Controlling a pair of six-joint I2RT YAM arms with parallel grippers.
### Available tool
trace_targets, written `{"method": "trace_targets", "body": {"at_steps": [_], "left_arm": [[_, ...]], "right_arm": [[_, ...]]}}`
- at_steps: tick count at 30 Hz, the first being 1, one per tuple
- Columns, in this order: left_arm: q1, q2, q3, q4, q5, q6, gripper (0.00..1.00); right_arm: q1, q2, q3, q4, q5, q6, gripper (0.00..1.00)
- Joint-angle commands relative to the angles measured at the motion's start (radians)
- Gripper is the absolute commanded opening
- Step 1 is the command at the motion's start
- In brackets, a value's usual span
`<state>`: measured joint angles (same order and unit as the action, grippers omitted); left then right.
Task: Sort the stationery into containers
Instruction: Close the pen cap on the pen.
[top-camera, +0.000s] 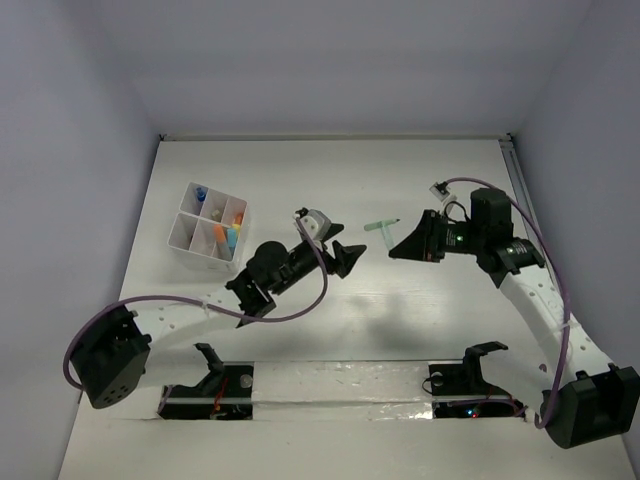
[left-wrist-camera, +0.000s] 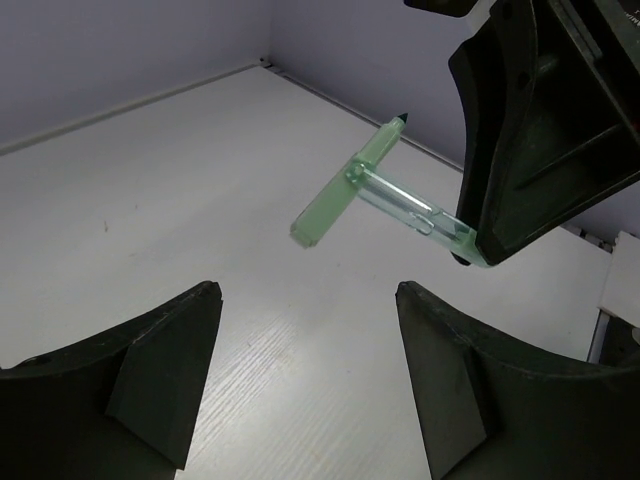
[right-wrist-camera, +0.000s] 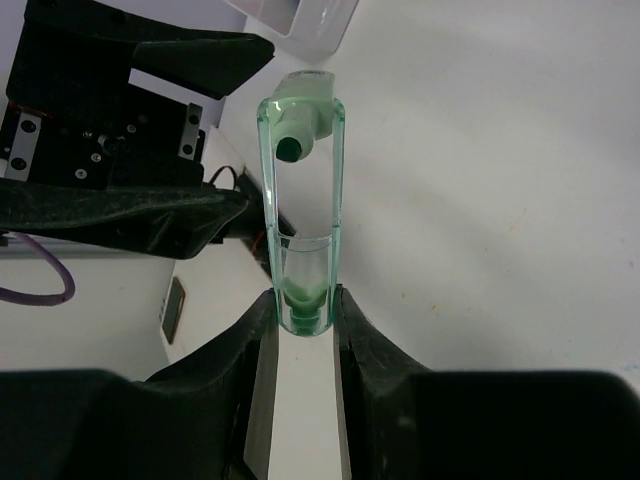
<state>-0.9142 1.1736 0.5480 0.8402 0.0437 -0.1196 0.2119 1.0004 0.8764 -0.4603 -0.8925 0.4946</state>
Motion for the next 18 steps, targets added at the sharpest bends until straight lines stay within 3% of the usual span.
{"method": "trace_targets", "body": {"at_steps": [1, 18], "left_arm": [[-0.022, 0.020, 0.073, 0.033, 0.002, 0.070, 0.67], [-0.071, 0.064, 0.152, -0.015, -0.016, 0.169, 0.64]], "right_arm": [[0.011, -0.031, 0.024, 0.023, -0.074, 0.018, 0.03], [0.020, -0.040, -0.020, 0.048, -0.155, 0.041, 0.02]]}}
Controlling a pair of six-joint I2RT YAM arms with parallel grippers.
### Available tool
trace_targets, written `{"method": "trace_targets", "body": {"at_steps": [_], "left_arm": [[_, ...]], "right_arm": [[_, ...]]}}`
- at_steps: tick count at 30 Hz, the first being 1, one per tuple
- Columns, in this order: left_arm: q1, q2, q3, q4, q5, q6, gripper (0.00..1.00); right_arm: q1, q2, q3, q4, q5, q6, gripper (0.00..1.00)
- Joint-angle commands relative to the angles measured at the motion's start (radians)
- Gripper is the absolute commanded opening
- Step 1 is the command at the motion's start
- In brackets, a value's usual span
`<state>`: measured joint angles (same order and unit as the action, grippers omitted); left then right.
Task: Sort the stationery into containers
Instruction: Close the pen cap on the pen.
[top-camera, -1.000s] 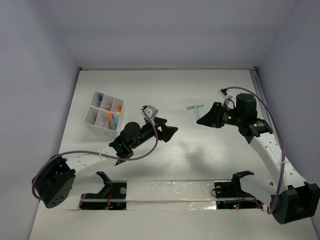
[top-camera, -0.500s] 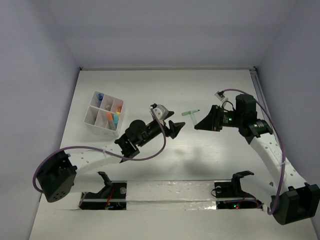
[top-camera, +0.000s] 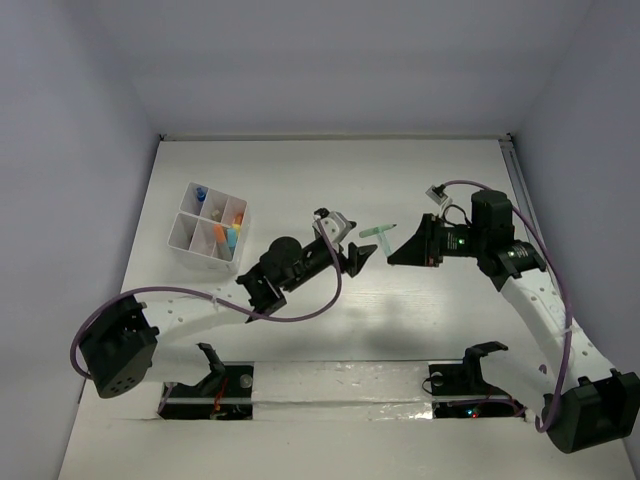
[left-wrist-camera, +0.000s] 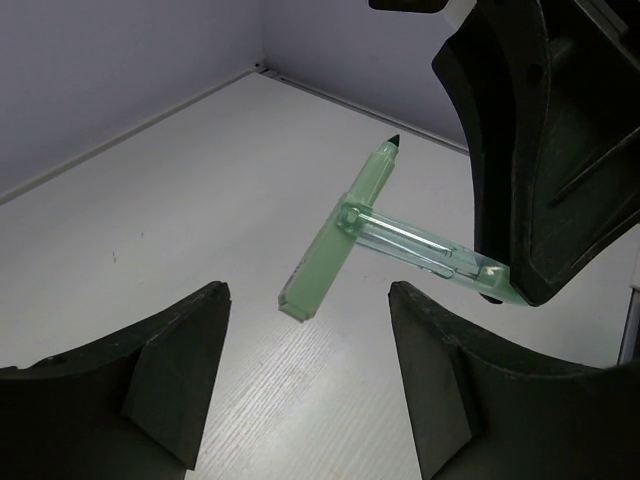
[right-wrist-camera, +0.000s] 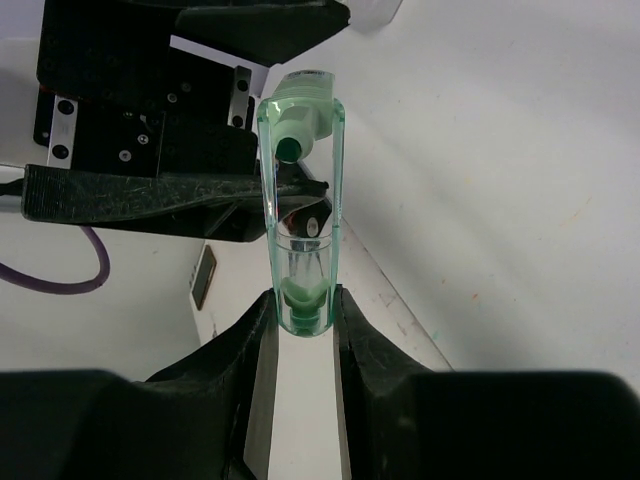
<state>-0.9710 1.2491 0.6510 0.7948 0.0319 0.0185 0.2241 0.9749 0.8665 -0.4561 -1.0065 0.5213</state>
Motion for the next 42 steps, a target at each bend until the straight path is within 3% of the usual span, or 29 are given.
{"method": "trace_targets", "body": {"at_steps": [1, 5, 13, 21, 23, 28, 37, 42], "left_arm": [[-0.014, -0.011, 0.047, 0.030, -0.004, 0.032, 0.61], [-0.023, -0.013, 0.045, 0.029, -0.006, 0.037, 0.41], [-0.032, 0.000, 0.053, 0.029, -0.016, 0.043, 0.28], [-0.041, -0.017, 0.056, 0.024, -0.044, 0.043, 0.10], [-0.041, -0.020, 0.061, 0.014, -0.059, 0.043, 0.00], [-0.061, -0.050, 0.064, -0.043, -0.107, 0.046, 0.00], [-0.103, -0.138, -0.016, -0.074, -0.135, 0.009, 0.00], [-0.112, -0.175, -0.040, -0.091, -0.130, 0.001, 0.00]], "right_arm": [[0.008, -0.015, -0.011, 0.043, -0.041, 0.014, 0.02], [0.008, -0.010, -0.012, 0.048, -0.044, 0.020, 0.02], [0.008, -0.007, -0.014, 0.053, -0.047, 0.026, 0.00], [0.008, -0.002, -0.012, 0.048, -0.044, 0.022, 0.00], [0.008, -0.002, -0.009, 0.048, -0.040, 0.022, 0.00], [0.008, -0.007, 0.015, 0.028, 0.015, 0.010, 0.00], [0.008, -0.022, 0.176, -0.157, 0.265, -0.104, 0.00], [0.008, -0.028, 0.216, -0.174, 0.399, -0.122, 0.01]]}}
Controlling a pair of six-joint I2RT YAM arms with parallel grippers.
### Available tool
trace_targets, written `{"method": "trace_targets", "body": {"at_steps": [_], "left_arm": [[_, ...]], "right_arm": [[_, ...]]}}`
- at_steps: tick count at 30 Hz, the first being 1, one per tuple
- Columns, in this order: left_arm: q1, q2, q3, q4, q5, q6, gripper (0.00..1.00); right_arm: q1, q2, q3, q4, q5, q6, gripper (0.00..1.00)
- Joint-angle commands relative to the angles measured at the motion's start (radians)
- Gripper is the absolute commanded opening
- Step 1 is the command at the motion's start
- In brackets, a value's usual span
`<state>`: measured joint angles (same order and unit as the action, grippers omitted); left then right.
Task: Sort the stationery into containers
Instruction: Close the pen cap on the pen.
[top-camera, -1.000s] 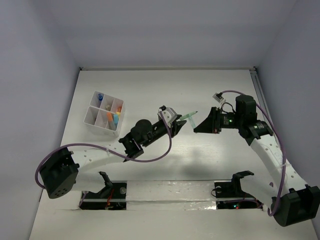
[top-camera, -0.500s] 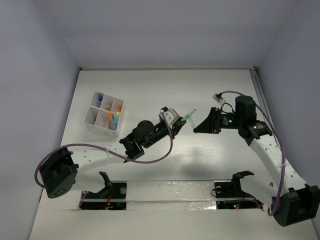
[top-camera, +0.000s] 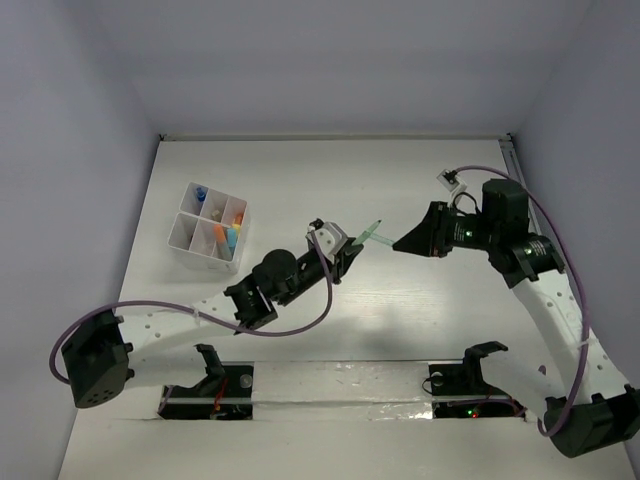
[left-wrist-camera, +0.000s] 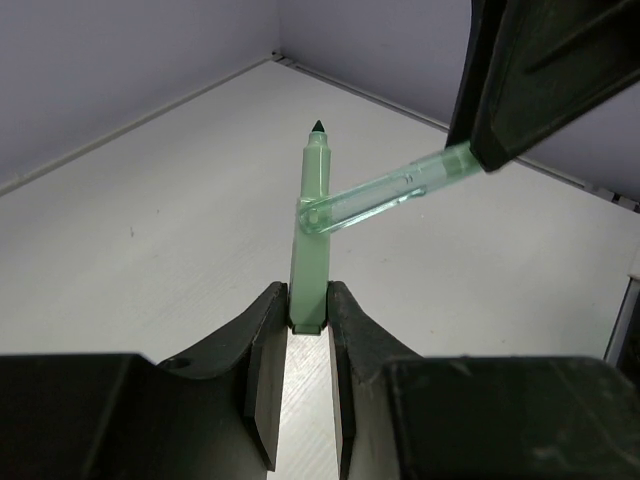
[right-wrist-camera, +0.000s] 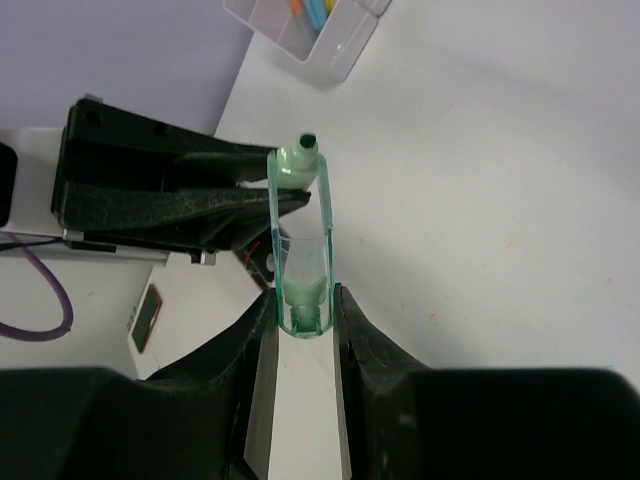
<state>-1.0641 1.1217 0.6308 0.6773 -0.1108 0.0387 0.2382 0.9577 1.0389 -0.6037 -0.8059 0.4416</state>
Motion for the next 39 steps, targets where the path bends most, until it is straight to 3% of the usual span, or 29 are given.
{"method": "trace_targets", "body": {"at_steps": [1, 11, 17, 31, 39], "left_arm": [[-0.019, -0.059, -0.026, 0.025, 0.014, -0.022, 0.00], [-0.028, -0.109, -0.074, 0.016, 0.056, -0.033, 0.00], [-0.037, -0.148, -0.083, 0.011, 0.072, -0.063, 0.00], [-0.037, -0.209, -0.085, 0.021, 0.155, -0.103, 0.00], [-0.037, -0.234, -0.075, 0.018, 0.152, -0.114, 0.00]], "right_arm": [[-0.007, -0.014, 0.044, -0.019, 0.214, -0.043, 0.01], [-0.007, 0.012, 0.035, 0.122, 0.289, 0.006, 0.00], [-0.007, 0.049, 0.035, 0.191, 0.240, 0.023, 0.00], [-0.007, 0.128, 0.029, 0.255, -0.127, -0.001, 0.00], [-0.007, 0.104, 0.012, 0.300, -0.185, 0.055, 0.00]]}}
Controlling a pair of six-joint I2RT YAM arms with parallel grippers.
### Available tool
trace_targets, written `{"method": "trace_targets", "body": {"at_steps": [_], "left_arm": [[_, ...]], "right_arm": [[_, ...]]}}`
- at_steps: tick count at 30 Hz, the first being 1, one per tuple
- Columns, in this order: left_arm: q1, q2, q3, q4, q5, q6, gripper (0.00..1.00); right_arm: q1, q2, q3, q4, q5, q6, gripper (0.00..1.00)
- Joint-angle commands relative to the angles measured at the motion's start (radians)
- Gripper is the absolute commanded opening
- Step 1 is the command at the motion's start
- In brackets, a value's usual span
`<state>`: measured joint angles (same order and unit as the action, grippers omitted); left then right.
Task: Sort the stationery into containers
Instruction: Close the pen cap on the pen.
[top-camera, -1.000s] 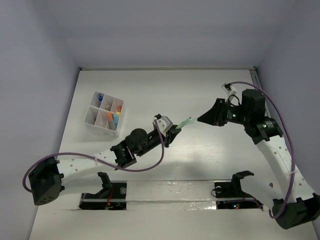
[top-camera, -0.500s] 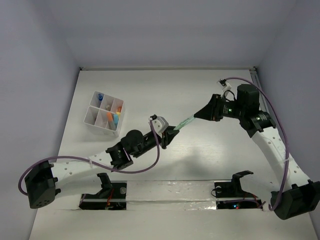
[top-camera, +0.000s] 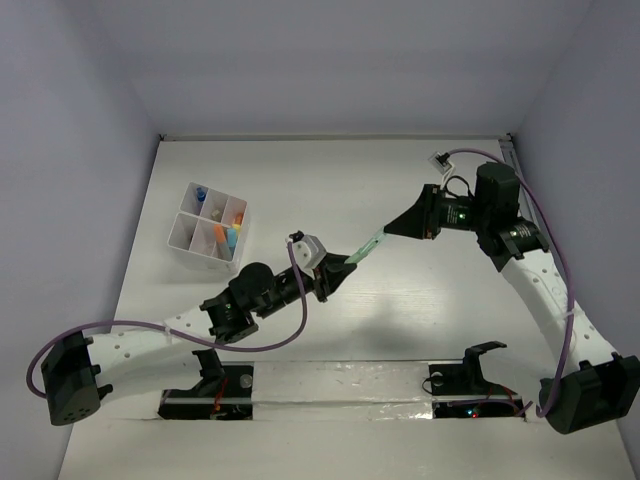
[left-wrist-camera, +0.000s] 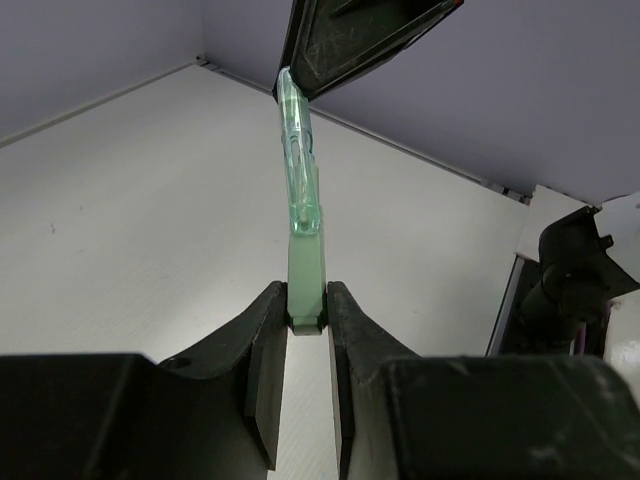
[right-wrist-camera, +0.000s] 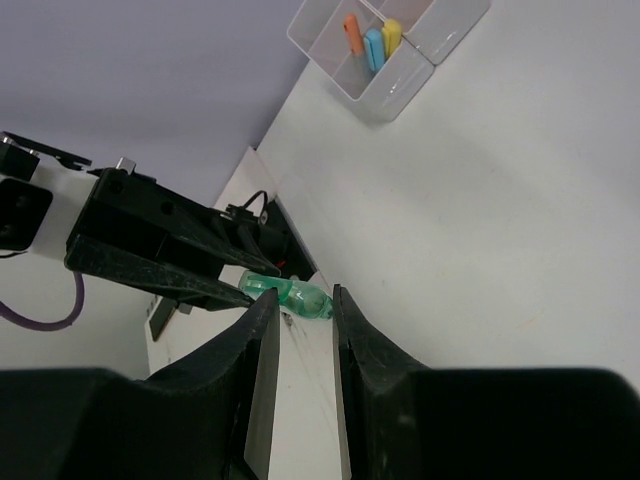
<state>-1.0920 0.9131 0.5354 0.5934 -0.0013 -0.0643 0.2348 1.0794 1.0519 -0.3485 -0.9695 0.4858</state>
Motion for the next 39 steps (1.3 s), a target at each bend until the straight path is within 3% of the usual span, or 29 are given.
{"method": "trace_targets", "body": {"at_steps": [1, 17, 39], "left_arm": [[-0.009, -0.023, 0.020, 0.108, 0.041, -0.012, 0.00], [-0.019, 0.055, 0.089, 0.169, -0.026, -0.002, 0.00], [0.001, 0.075, 0.239, 0.169, -0.106, 0.029, 0.00]], "right_arm": [[-0.003, -0.022, -0.004, 0.040, -0.020, 0.011, 0.00], [0.093, -0.082, -0.141, 0.105, 0.072, 0.086, 0.00], [0.396, 0.003, -0.363, 0.322, 0.175, 0.189, 0.00]]}}
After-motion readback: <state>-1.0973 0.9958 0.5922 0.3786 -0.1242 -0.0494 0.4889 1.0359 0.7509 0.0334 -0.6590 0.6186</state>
